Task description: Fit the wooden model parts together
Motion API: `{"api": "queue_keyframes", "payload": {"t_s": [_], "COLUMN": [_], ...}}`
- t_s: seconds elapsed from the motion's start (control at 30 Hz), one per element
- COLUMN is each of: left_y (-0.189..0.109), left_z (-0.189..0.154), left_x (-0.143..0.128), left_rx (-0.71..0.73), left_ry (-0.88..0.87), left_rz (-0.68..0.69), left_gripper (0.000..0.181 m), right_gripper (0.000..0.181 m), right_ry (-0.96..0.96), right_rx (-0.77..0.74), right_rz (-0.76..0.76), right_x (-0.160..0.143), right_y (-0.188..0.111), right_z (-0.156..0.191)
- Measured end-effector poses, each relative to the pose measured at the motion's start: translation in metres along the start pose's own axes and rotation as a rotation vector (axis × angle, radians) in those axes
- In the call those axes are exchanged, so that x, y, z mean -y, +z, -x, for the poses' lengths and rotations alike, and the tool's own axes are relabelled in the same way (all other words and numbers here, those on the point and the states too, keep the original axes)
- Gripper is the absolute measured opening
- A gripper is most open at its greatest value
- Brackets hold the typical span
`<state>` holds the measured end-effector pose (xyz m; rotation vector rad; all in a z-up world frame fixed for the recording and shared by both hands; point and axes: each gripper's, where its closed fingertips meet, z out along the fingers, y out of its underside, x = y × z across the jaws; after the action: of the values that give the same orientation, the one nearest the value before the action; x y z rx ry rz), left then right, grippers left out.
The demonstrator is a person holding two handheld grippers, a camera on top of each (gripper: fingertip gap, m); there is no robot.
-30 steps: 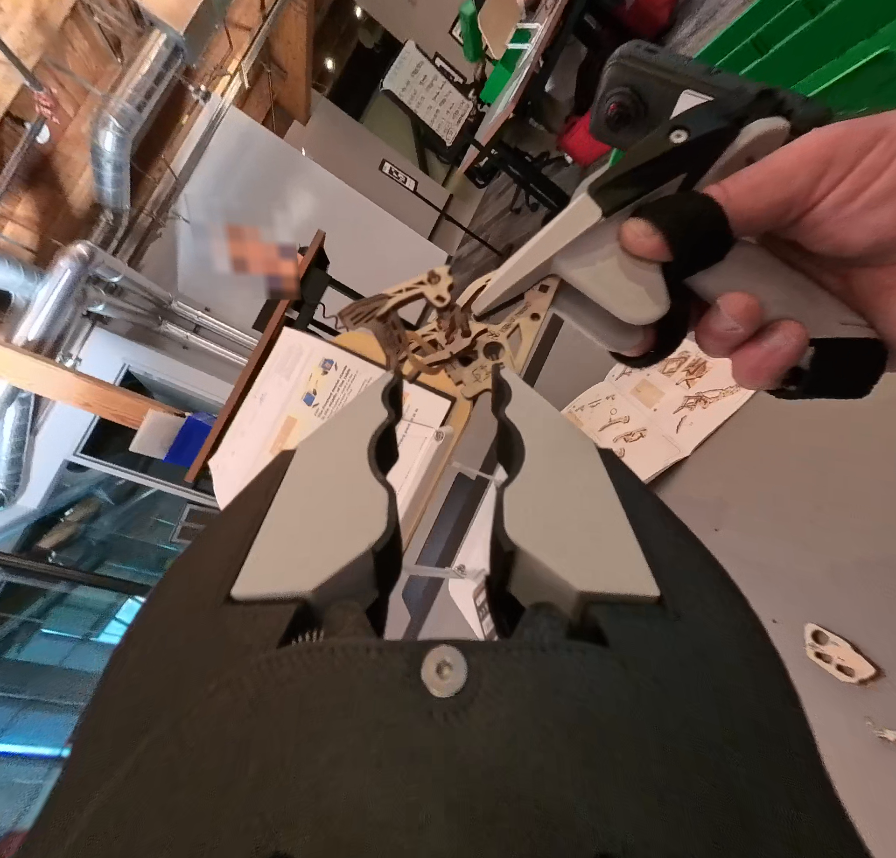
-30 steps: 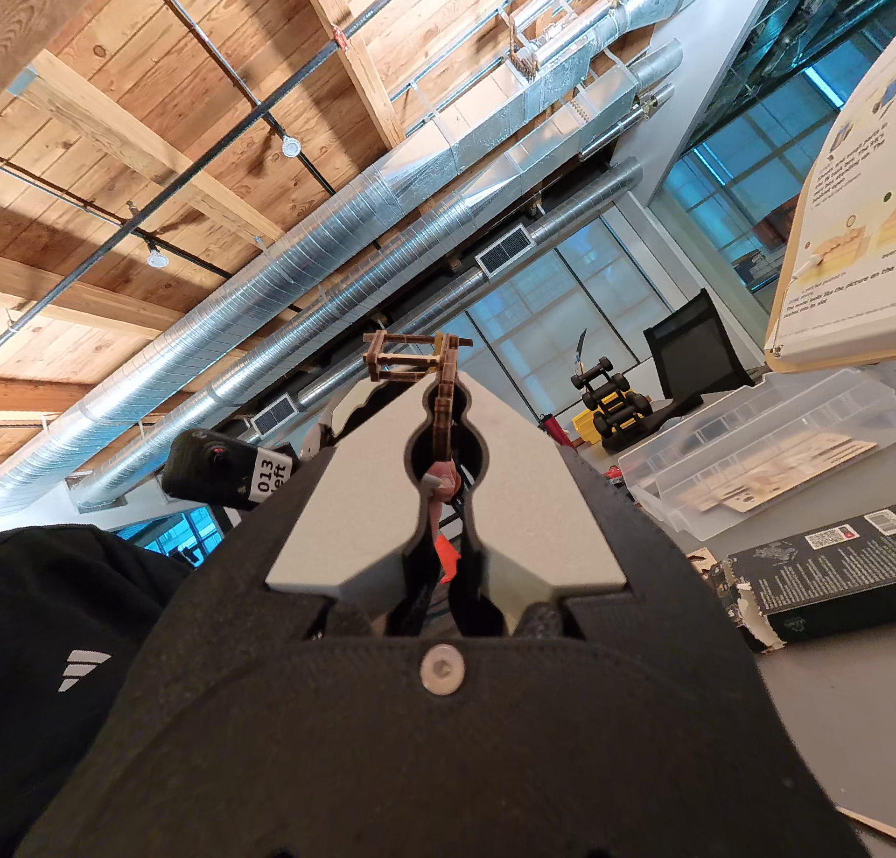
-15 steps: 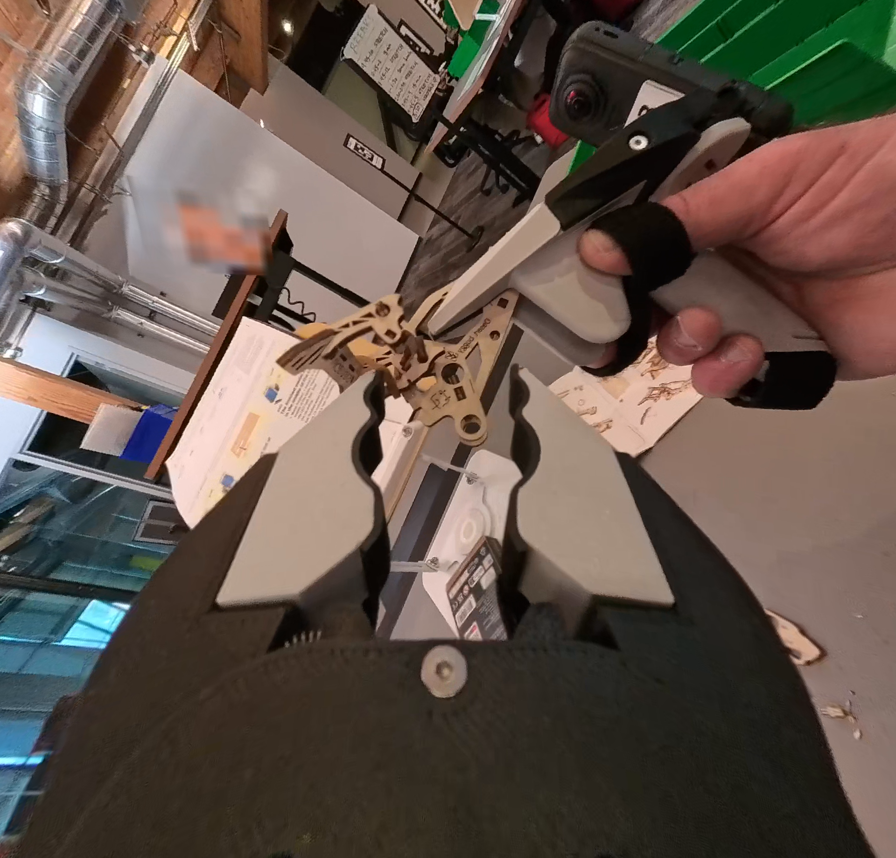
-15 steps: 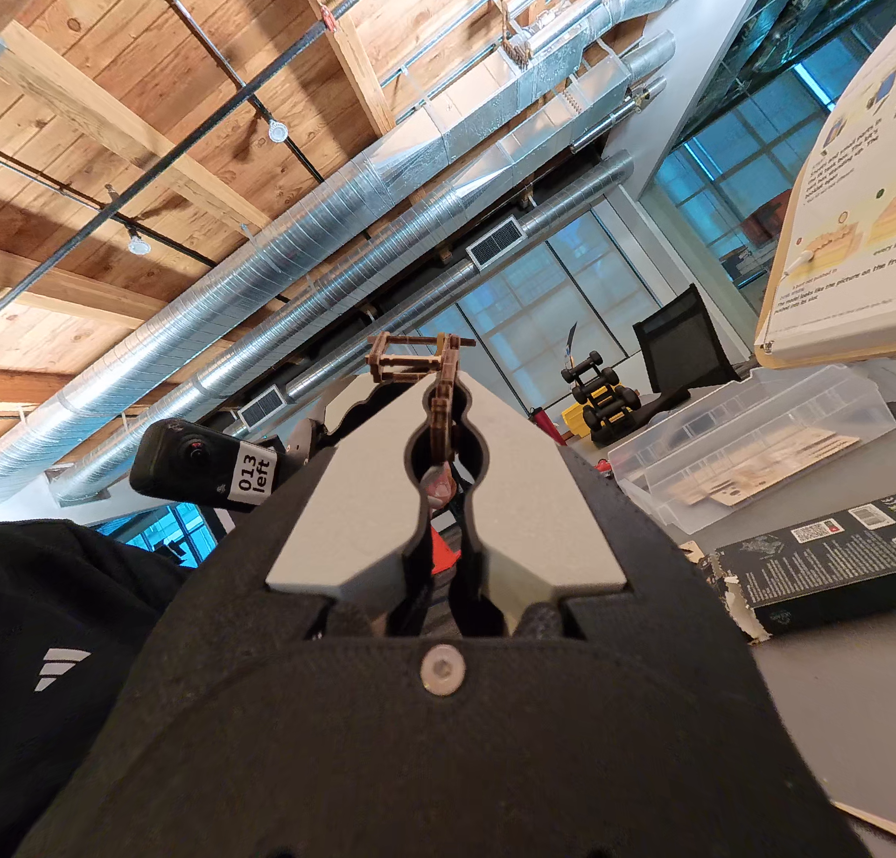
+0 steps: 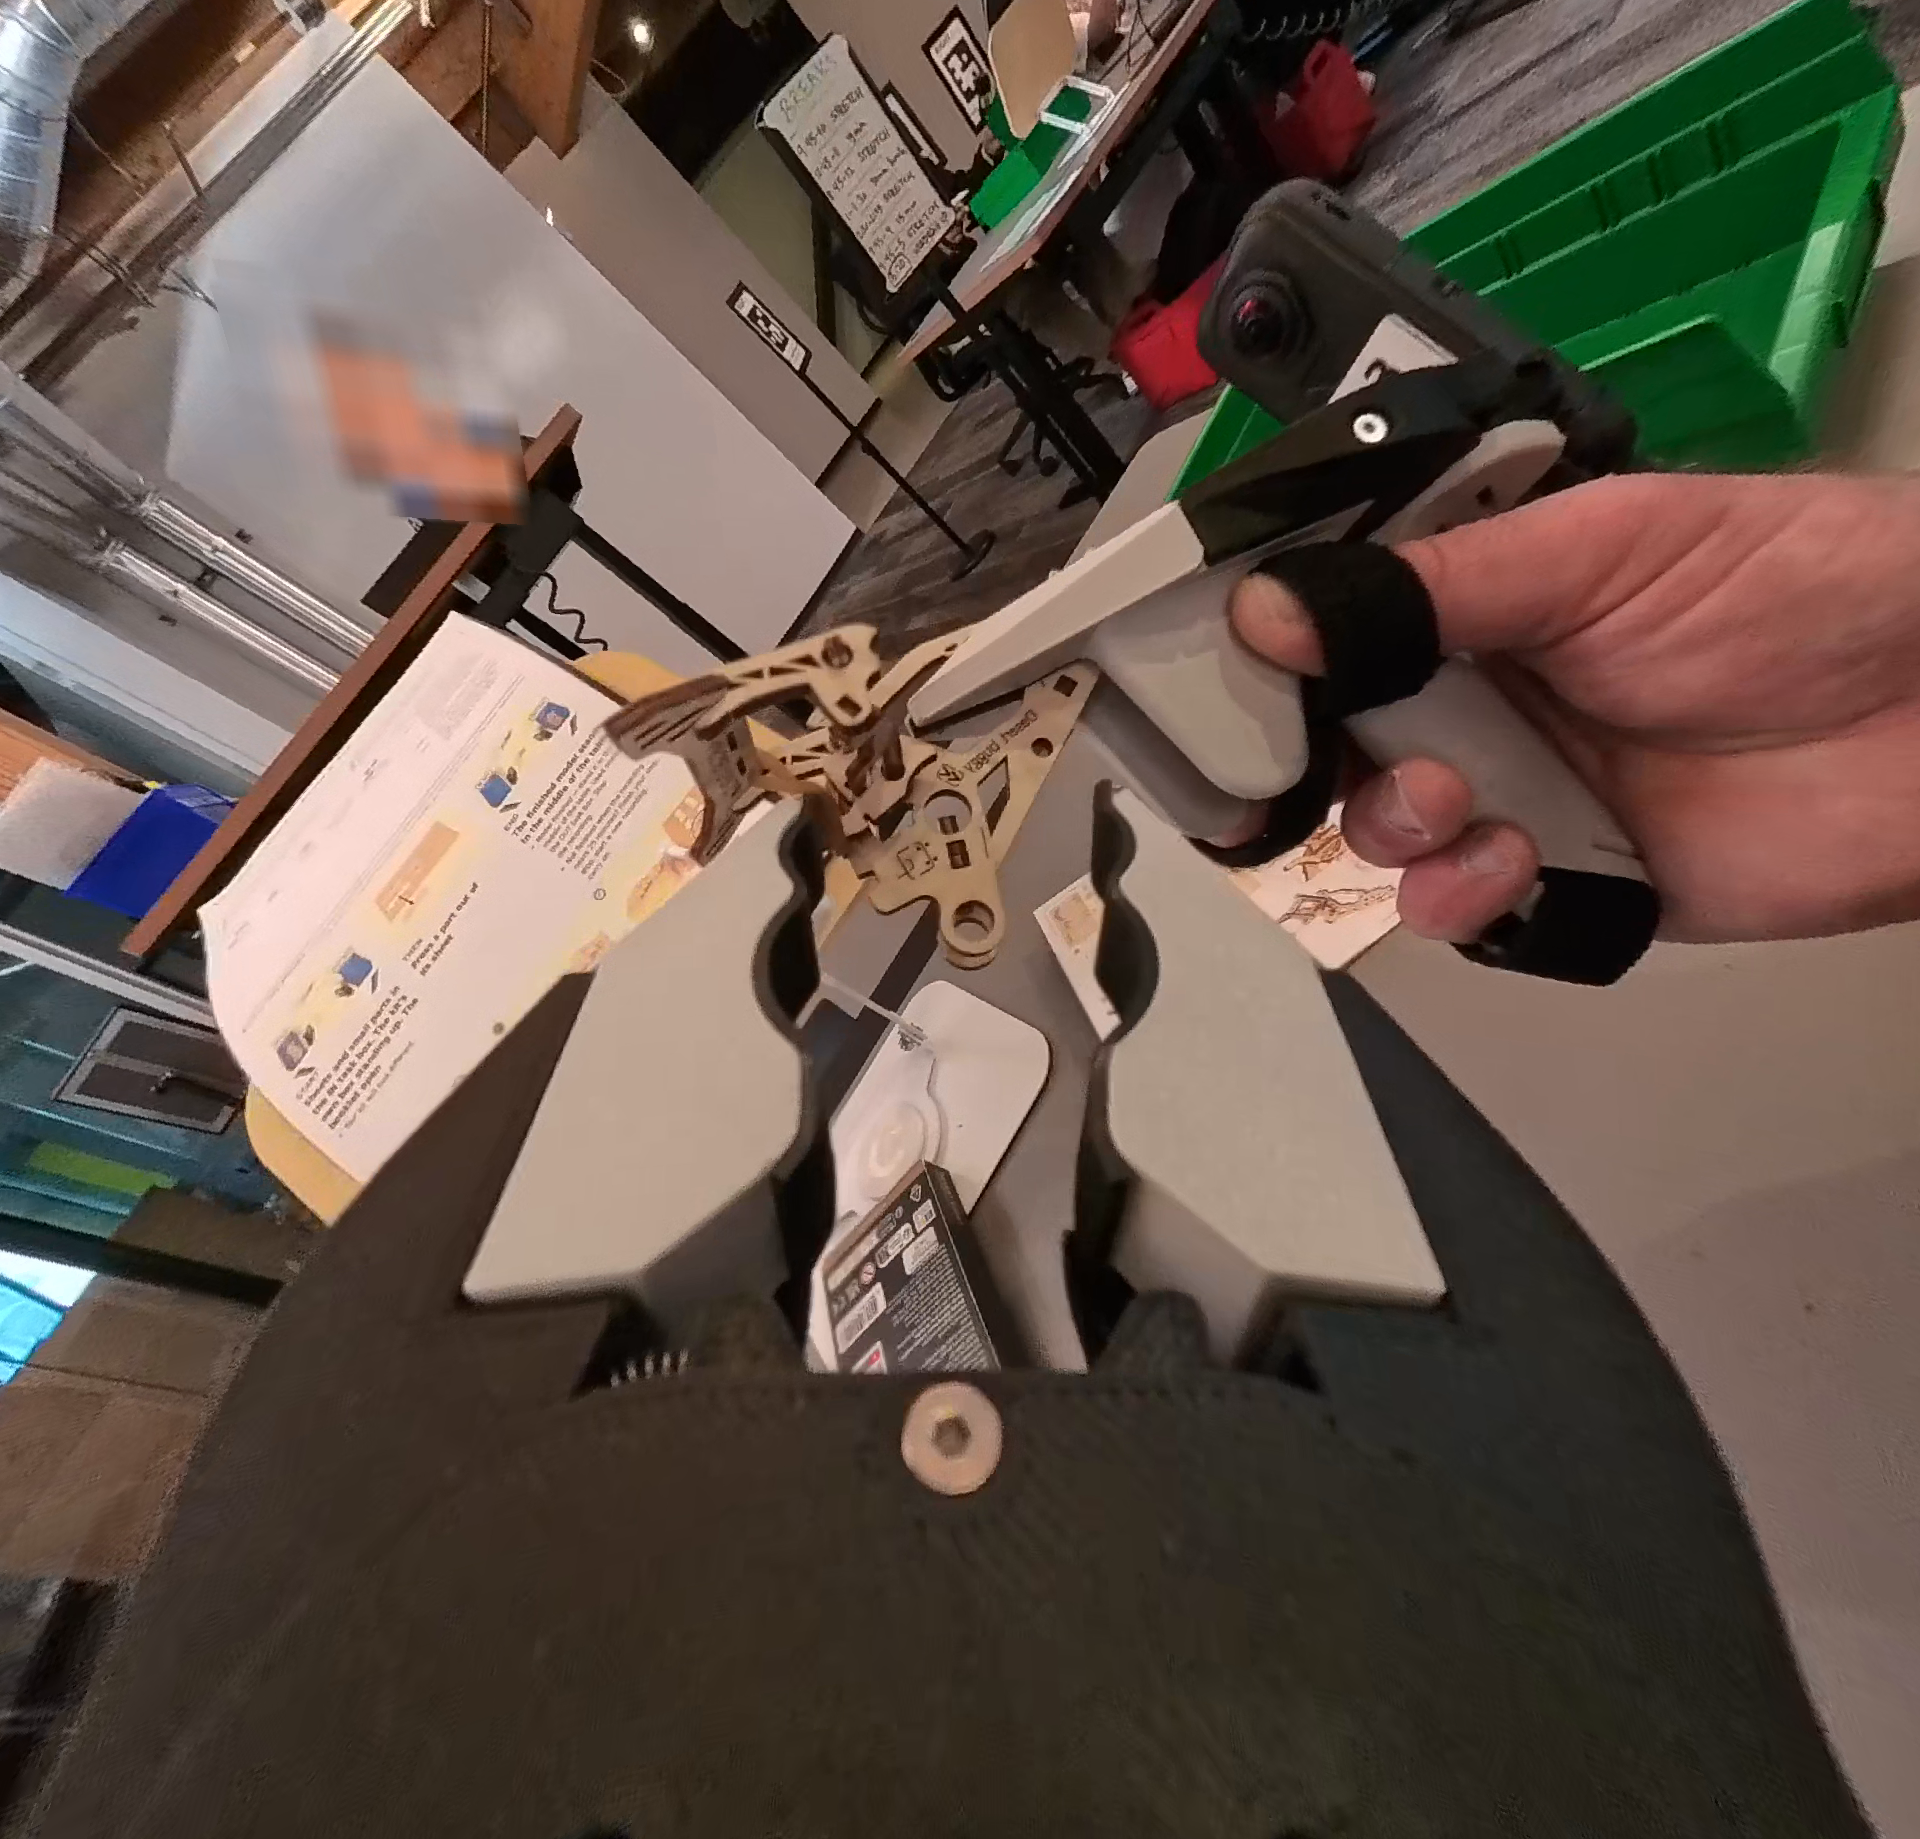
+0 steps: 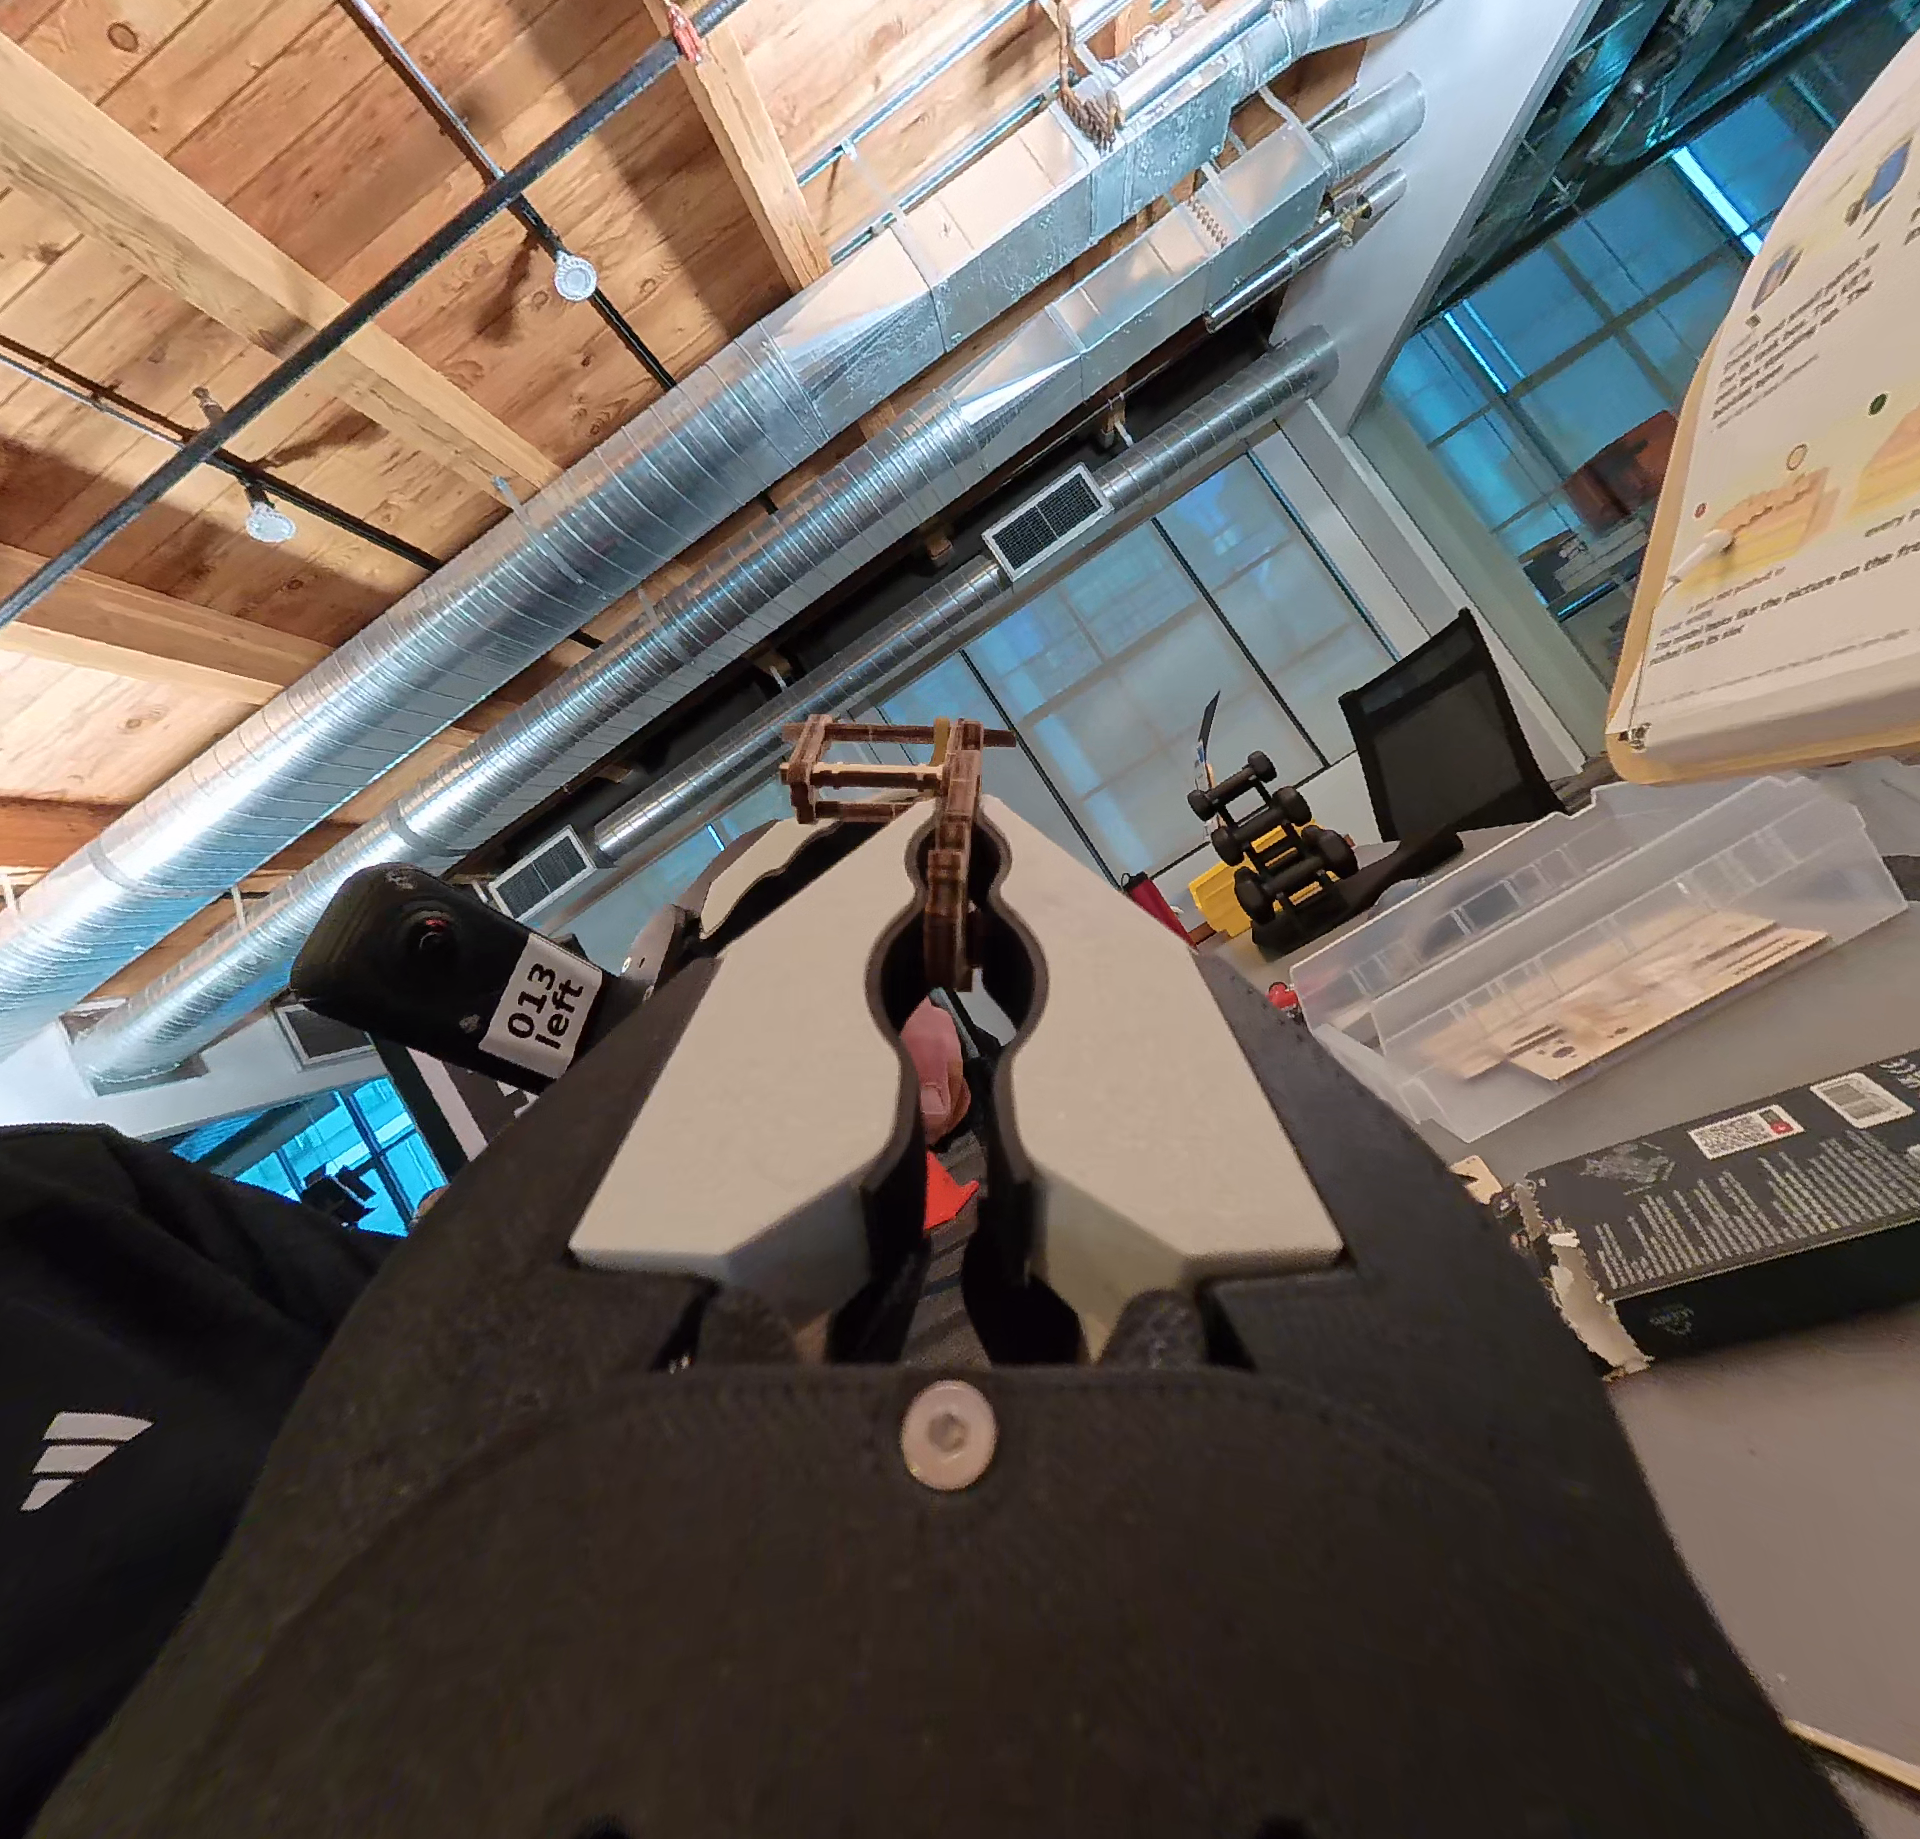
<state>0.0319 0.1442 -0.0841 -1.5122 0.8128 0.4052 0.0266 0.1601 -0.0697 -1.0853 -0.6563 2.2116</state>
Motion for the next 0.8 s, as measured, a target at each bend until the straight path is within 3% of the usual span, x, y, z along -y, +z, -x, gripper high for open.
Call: {"api": "queue_keyframes", "payload": {"t_s": [0.23, 0.3, 0.53, 0.8], "left_y": [-0.003, -0.002, -0.001, -0.007], "left_z": [0.007, 0.005, -0.005, -0.003], "left_x": [-0.01, -0.013, -0.003, -0.002], "left_rx": [0.056, 0.042, -0.004, 0.0], "left_ry": [0.048, 0.042, -0.119, -0.248], "left_rz": [0.077, 0.087, 0.008, -0.031], "left_gripper": [0.042, 0.048, 0.059, 0.059], "right_gripper": [0.0, 0.0, 0.0, 0.0], "right_ry": [-0.011, -0.014, -0.009, -0.017], "right_rx": [-0.014, -0.019, -0.012, -0.014], "right_rz": [0.012, 0.018, 0.016, 0.006], "right_x": [-0.006, -0.006, -0.007, -0.008], "right_y": [0.003, 0.004, 0.003, 0.005], "right_z": [-0.002, -0.002, -0.002, -0.001]}}
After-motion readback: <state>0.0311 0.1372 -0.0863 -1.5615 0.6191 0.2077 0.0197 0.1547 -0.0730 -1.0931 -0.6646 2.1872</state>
